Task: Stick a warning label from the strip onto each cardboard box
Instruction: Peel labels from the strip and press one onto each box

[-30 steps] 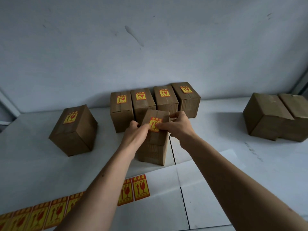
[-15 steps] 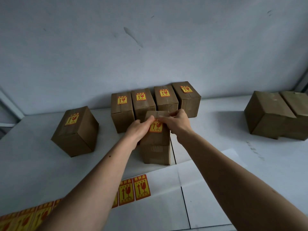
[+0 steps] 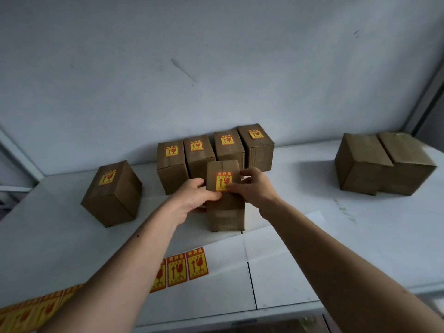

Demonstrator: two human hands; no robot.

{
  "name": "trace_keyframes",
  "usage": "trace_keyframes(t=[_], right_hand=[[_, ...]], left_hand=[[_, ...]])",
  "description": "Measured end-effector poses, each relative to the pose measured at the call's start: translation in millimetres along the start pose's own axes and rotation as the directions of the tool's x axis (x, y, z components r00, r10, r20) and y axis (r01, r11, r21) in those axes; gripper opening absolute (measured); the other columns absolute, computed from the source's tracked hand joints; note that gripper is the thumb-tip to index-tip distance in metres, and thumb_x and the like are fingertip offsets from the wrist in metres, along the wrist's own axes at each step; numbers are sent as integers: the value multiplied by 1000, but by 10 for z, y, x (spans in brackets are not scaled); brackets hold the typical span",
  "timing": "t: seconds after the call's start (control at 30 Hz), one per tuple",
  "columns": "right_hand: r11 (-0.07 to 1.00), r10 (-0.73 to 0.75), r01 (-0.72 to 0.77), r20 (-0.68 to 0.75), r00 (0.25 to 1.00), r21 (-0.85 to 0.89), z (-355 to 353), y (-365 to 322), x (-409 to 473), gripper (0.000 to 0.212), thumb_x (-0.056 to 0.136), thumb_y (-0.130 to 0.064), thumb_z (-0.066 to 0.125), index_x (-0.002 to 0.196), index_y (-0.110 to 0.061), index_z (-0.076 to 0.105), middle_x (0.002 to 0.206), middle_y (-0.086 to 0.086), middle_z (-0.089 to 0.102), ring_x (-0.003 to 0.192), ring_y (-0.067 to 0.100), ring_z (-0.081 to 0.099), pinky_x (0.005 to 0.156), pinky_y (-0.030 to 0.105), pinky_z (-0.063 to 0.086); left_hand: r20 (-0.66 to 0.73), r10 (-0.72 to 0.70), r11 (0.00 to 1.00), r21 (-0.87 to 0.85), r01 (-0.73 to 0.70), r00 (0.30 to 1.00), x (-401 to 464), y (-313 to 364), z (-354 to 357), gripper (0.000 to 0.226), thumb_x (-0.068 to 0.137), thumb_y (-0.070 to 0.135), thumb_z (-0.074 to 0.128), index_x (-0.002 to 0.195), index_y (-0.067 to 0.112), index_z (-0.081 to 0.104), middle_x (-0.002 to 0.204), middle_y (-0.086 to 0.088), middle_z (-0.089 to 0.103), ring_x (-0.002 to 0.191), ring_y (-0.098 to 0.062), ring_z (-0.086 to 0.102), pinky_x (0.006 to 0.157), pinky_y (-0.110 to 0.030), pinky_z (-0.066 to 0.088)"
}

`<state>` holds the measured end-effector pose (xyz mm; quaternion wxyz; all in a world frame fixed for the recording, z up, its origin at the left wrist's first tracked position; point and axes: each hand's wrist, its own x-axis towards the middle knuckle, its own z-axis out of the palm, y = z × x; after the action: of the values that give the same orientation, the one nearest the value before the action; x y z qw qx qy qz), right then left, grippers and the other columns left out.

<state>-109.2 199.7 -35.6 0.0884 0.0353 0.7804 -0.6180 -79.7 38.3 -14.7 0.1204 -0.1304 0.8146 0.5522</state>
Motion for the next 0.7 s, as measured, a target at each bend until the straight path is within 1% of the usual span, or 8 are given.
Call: trace_keyframes(t=[0.17, 0.27, 0.33, 0.43, 0.5, 0.57, 0.63, 0.7], right_hand=[[992, -75, 96, -233, 970, 81, -636, -27, -137, 41, 70, -16, 82, 102, -17, 56, 101, 1, 66, 94, 19, 66, 82, 37, 58], [992, -91, 113, -278, 956, 64, -1105, 52, -195, 59, 64, -17, 85, 117, -12, 58, 109, 4, 68, 96, 19, 67, 84, 36, 57], [990, -105, 122, -219, 970, 68, -1364, 122, -197, 71, 63, -7, 85, 126, -9, 53, 114, 5, 66, 100, 18, 65, 78, 28, 56], [994, -109, 111, -171, 979, -1, -1661, 254, -80, 75, 58, 6, 82, 127, -7, 55, 114, 7, 66, 105, 21, 64, 79, 27, 55], [994, -113, 109, -200, 973, -30, -1762, 335, 58, 64, 61, 8, 80, 120, -5, 60, 105, 9, 69, 97, 22, 66, 84, 35, 57], [990, -130, 113, -243, 961, -83, -1822, 378, 213, 54, 65, 3, 82, 115, -7, 64, 97, 5, 69, 87, 17, 65, 78, 29, 54], [984, -151, 113, -305, 940, -141, -1852, 387, 379, 52, 65, -7, 85, 114, -11, 65, 97, 3, 69, 85, 15, 64, 72, 22, 50], [976, -173, 105, -387, 906, -193, -1852, 382, 590, 47, 67, -16, 85, 110, -11, 66, 97, 3, 69, 85, 16, 65, 69, 22, 51]], left_hand=[[25, 189, 981, -60, -187, 982, -59, 395, 513, 69, 73, 2, 78, 135, 7, 49, 97, 6, 61, 88, -8, 59, 84, -34, 55], [116, 274, 962, -9, -274, 955, -19, 630, 900, 86, 64, 2, 85, 138, 9, 43, 123, -2, 59, 96, -10, 56, 73, -20, 47], [162, 307, 948, 35, -316, 938, 54, 728, 1125, 90, 61, 0, 86, 138, 12, 42, 125, -3, 57, 105, -15, 53, 80, -25, 47], [168, 331, 925, 137, -355, 928, 273, 788, 1440, 84, 64, -2, 84, 136, 13, 43, 125, -7, 58, 109, -21, 56, 87, -34, 50], [137, 355, 900, 216, -377, 925, 478, 784, 1587, 76, 67, 2, 83, 132, 12, 47, 126, -10, 60, 109, -23, 60, 91, -36, 52], [96, 394, 863, 305, -404, 914, 695, 786, 1695, 66, 70, 7, 83, 128, 11, 51, 124, -10, 63, 109, -24, 62, 92, -36, 52], [25, 469, 787, 440, -431, 883, 863, 798, 1756, 54, 74, 10, 80, 122, 11, 56, 120, -8, 65, 106, -23, 63, 88, -33, 52], [-22, 597, 644, 610, -462, 802, 980, 854, 1808, 36, 83, 9, 71, 117, 7, 58, 118, -10, 60, 105, -26, 59, 84, -31, 48]])
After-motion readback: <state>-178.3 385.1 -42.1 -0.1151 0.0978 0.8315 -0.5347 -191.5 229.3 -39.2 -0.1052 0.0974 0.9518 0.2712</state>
